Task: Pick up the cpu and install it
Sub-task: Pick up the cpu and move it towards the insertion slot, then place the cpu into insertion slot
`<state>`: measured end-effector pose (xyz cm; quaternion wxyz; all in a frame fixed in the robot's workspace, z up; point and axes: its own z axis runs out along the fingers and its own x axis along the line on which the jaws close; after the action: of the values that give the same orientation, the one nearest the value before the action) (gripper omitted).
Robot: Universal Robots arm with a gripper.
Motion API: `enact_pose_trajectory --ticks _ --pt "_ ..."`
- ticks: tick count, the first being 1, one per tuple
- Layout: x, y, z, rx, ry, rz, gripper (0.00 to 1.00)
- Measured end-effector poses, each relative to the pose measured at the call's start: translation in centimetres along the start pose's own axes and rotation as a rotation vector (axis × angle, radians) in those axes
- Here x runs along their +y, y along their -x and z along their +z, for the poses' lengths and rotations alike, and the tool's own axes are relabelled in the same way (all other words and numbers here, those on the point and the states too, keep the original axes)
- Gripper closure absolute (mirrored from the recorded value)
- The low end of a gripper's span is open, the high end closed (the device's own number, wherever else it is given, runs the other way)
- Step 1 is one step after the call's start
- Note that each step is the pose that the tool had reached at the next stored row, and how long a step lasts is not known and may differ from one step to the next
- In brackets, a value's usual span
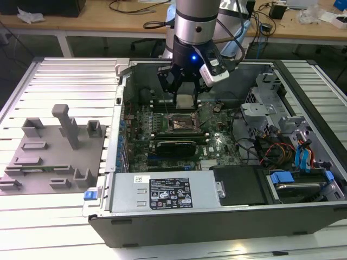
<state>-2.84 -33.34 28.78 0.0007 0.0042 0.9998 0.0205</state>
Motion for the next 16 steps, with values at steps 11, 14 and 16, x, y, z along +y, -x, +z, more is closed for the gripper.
enact_pose_trajectory --ticks 11,14,16 --pt "0.0 0.0 0.08 -0.0002 0.0002 0.0 0.45" --pt "0.0 0.0 0.08 -0.0003 0.0001 0.004 0.45" --pt "0.0 0.0 0.09 -0.0021 0.0001 0.048 0.45"
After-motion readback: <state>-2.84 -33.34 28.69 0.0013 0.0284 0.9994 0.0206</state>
